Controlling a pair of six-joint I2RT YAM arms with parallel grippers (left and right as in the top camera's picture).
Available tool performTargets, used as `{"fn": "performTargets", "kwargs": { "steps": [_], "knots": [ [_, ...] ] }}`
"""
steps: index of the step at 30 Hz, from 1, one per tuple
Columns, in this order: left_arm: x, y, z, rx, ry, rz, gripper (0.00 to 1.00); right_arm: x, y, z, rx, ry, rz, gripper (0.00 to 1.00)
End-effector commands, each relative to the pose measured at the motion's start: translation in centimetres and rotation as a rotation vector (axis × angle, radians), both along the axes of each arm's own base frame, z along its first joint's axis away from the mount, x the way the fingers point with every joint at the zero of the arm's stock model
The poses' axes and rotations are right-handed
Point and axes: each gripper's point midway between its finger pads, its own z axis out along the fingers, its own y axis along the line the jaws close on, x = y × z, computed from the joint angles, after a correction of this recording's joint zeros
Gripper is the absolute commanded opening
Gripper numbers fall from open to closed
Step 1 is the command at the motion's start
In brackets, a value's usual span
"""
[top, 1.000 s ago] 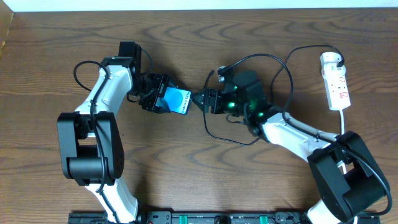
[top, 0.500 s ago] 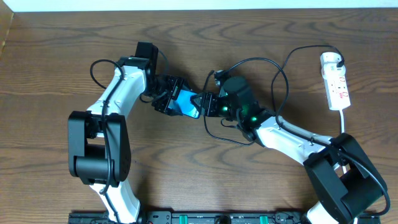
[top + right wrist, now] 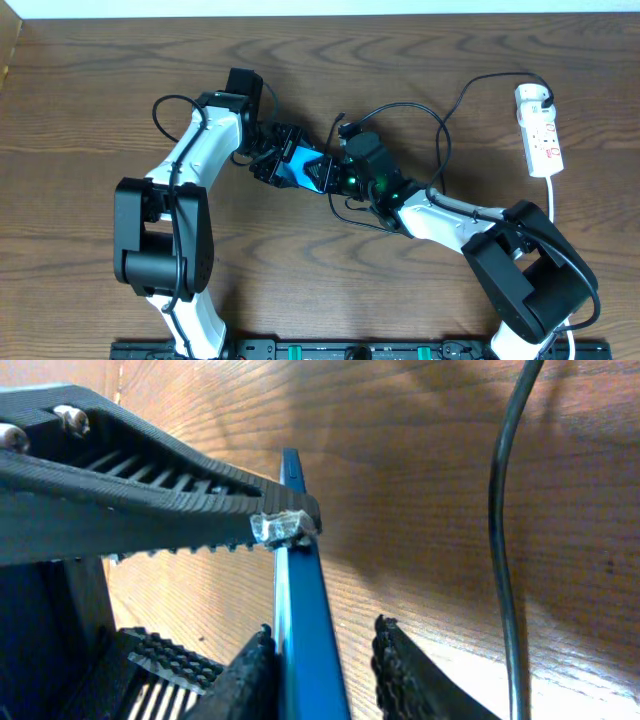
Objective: Plug charger to phone and switch on socket
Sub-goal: 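Grasp the phone's edge with the right gripper beside the left gripper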
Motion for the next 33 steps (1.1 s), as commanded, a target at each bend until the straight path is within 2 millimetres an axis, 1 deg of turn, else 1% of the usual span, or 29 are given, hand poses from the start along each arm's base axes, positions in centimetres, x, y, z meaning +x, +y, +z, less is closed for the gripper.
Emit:
{"fn": "performTargets", "kwargs": {
  "steps": [1, 2, 4, 6, 8, 11, 12, 17, 22, 25, 27, 29, 31, 33],
  "knots": [
    [0.1, -0.4, 1.3, -0.025, -0.019, 0.004, 0.73, 0.4, 0.3, 0.1, 0.006, -0.010, -0.012, 0.24],
    [0.1, -0.4, 1.3, -0.025, -0.019, 0.004, 0.73, 0.5, 0.4, 0.3, 0.010, -0.015, -0.011, 0.20],
    [0.1, -0.4, 1.3, -0.025, -0.019, 0.004, 0.73, 0.7, 0.5, 0.7, 0.023, -0.030, -0.012, 0.16],
    [0.1, -0.4, 1.3, -0.025, -0.019, 0.004, 0.73, 0.7, 0.6, 0.8, 0.028, -0.036, -0.012, 0.09],
    [0.1, -0.4, 1.3, -0.025, -0.019, 0.004, 0.73, 0.7, 0.6, 0.8, 0.029, -0.035, -0.010, 0.04],
    [0.1, -0.4, 1.3, -0.025, -0.019, 0.004, 0.73, 0.5, 0.8, 0.9, 0.037, -0.028, -0.001, 0.03],
    [0.1, -0.4, 1.3, -0.025, -0.019, 0.004, 0.73, 0.6, 0.8, 0.9, 0.044, -0.018, -0.010, 0.01],
    [0.1, -0.4, 1.3, -0.025, -0.019, 0.003, 0.73, 0.8, 1.0, 1.8, 0.088, -0.028, 0.006, 0.01],
    [0.4, -0.3, 1.5, -0.043, -0.052, -0.021, 0.74, 1.5, 0.1, 2.9, 0.157, -0.014, 0.053, 0.01],
    [1.7, -0.6, 2.2, -0.099, -0.157, -0.079, 0.74, 2.3, -1.1, 3.2, 0.177, -0.008, 0.046, 0.01],
    [2.8, -0.6, 2.9, -0.140, -0.238, -0.112, 0.74, 3.3, -2.2, 3.6, 0.188, -0.002, 0.011, 0.01],
    [3.9, -0.9, 3.9, -0.194, -0.322, -0.140, 0.74, 4.3, -3.3, 4.3, 0.211, -0.004, -0.024, 0.01],
    [4.9, -1.5, 5.1, -0.259, -0.408, -0.171, 0.74, 5.0, -3.9, 5.3, 0.238, -0.008, -0.054, 0.01],
    [6.1, -2.3, 7.1, -0.346, -0.521, -0.208, 0.74, 6.0, -4.2, 6.9, 0.295, -0.001, -0.094, 0.01]
  ]
}}
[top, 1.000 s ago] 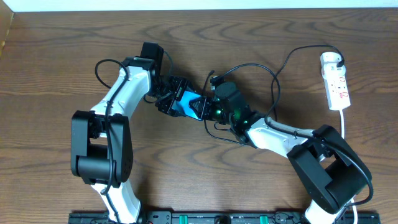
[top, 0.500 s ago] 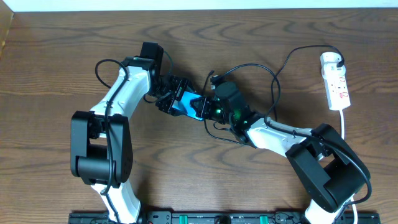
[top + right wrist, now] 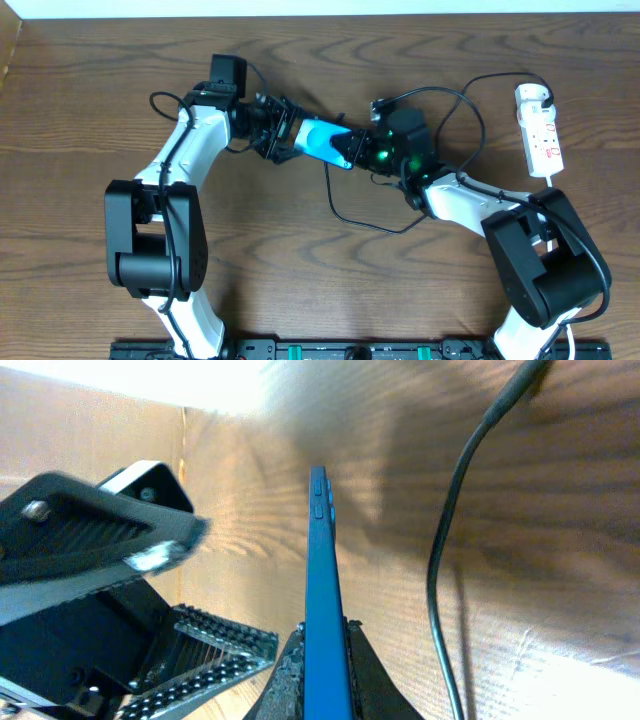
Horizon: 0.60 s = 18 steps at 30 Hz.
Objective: Plug charger to phone and switch on socket
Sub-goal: 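Grasp the phone's edge with the right gripper beside the left gripper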
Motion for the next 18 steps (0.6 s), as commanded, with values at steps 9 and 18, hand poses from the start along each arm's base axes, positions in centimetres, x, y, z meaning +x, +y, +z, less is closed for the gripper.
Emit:
{"fn": "performTargets", "kwargs": {
  "steps": [9, 18],
  "knots": [
    [2.4, -2.8, 7.5, -0.289, -0.355, -0.176, 0.74, 4.7, -0.7, 10.3, 0.343, -0.021, -0.158, 0.01],
    [2.8, -3.3, 9.3, -0.358, -0.399, -0.194, 0.74, 7.5, -3.2, 11.9, 0.343, -0.051, -0.258, 0.01]
  ]
}}
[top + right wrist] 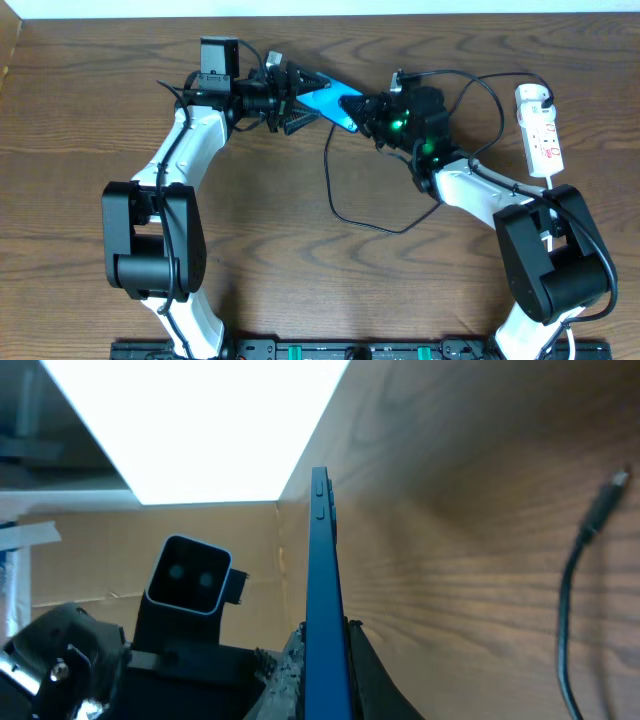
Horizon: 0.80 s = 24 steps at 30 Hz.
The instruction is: Plug charger to phone and switch on socket
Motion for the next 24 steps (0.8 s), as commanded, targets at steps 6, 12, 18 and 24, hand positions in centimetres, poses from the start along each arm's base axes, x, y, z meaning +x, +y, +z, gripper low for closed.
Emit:
{"fn": "performTargets", "kwargs": {
  "steps": [6, 12, 18, 24],
  "knots": [
    [0.4, -0.4, 2.5, -0.063, -0.058, -0.018, 0.74, 3.6, -2.9, 7.5, 0.111, -0.109, -0.112, 0.01],
    [1.1, -0.2, 2.5, -0.055, -0.037, 0.024, 0.74, 3.3, -2.3, 7.7, 0.187, -0.032, -0.108, 0.01],
    [3.1, 0.2, 3.0, -0.047, -0.028, 0.127, 0.74, 2.3, 0.0, 7.7, 0.297, 0.094, -0.117, 0.01],
    [3.8, 0.6, 2.6, -0.024, -0.024, 0.175, 0.72, 1.4, 2.2, 7.4, 0.302, 0.108, -0.153, 0.02]
  ]
}}
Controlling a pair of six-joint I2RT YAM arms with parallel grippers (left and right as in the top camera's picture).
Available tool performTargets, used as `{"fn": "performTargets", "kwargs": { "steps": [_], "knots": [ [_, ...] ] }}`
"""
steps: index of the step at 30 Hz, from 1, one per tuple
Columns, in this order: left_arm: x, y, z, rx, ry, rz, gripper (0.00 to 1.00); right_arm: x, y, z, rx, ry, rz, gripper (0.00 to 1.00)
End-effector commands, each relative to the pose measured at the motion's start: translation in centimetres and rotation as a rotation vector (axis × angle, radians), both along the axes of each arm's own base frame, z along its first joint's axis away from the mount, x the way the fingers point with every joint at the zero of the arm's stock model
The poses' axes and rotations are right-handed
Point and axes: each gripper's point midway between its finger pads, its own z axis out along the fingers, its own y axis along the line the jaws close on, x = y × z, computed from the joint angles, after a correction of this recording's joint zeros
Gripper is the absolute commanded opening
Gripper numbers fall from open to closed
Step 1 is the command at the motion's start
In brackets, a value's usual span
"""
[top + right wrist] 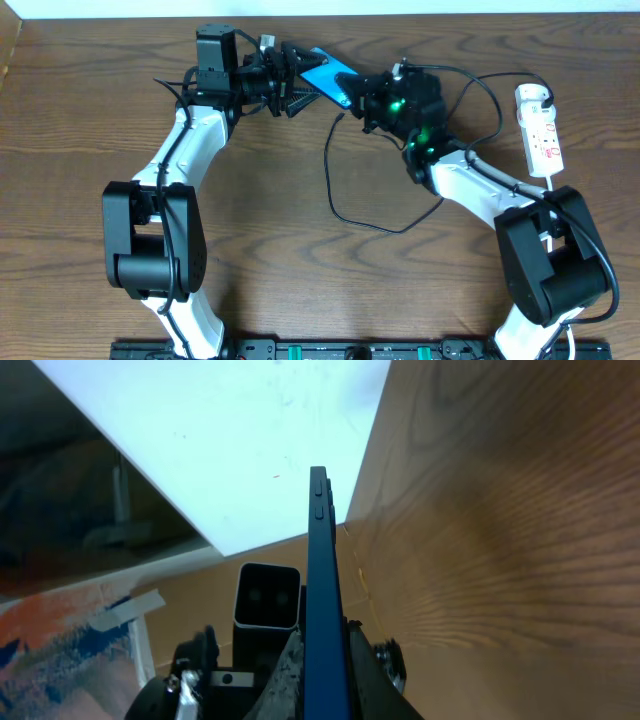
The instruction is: Plug charger to phone and switch on socket
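Note:
A blue phone (pixel 328 72) is held on edge above the table's far side, with my right gripper (pixel 358 95) shut on its right end. In the right wrist view the phone (pixel 320 560) rises edge-on from between the two fingers of that gripper (pixel 322 655). My left gripper (pixel 293 80) stands open just left of the phone, nothing between its fingers; it shows behind the phone (pixel 205 670). The black charger cable (pixel 330 180) lies looped on the table, its free end (pixel 342 116) below the phone. The white socket strip (pixel 538 128) lies at the far right.
The wooden table (pixel 90 200) ends at a white wall along its far edge (pixel 450 8), close behind the phone. The cable runs on past the right arm (pixel 480 200) to the strip. A black rail (pixel 320 350) spans the near edge.
The phone, still in my right gripper, has moved a little further back and left, toward the table's far edge. My left gripper has shifted back with it and stays beside the phone.
At first the phone was mid-table, my left gripper on it and the right fingers open around its edge. Then the right gripper was shut on it and the left stood open. Since then both arms have carried it toward the far edge, the cable lying loose.

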Motion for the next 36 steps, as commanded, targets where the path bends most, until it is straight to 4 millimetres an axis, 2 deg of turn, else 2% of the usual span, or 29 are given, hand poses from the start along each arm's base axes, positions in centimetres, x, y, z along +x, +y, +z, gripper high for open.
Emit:
{"fn": "performTargets", "kwargs": {
  "steps": [1, 3, 8, 18, 23, 36],
  "knots": [
    [0.6, 0.3, 0.7, 0.013, -0.011, 0.044, 0.69, -0.3, 1.2, 3.8, 0.053, -0.052, -0.040, 0.02],
    [0.9, 0.4, 0.7, 0.020, -0.018, 0.056, 0.65, -0.6, 1.9, 3.8, 0.052, -0.051, -0.028, 0.01],
    [1.3, 0.4, 1.4, 0.013, -0.060, 0.063, 0.63, -1.2, 2.7, 3.8, 0.067, -0.035, -0.014, 0.01],
    [2.3, 0.9, 1.5, 0.021, -0.062, 0.122, 0.45, -1.3, 2.7, 3.8, 0.081, -0.021, -0.014, 0.02],
    [2.7, 1.2, 1.4, 0.015, -0.029, 0.160, 0.45, -1.5, 3.1, 3.8, 0.110, 0.010, -0.010, 0.02],
    [2.0, 0.8, 2.1, -0.028, -0.023, 0.103, 0.45, -2.3, 3.9, 4.8, 0.149, -0.002, 0.051, 0.01]
  ]
}}
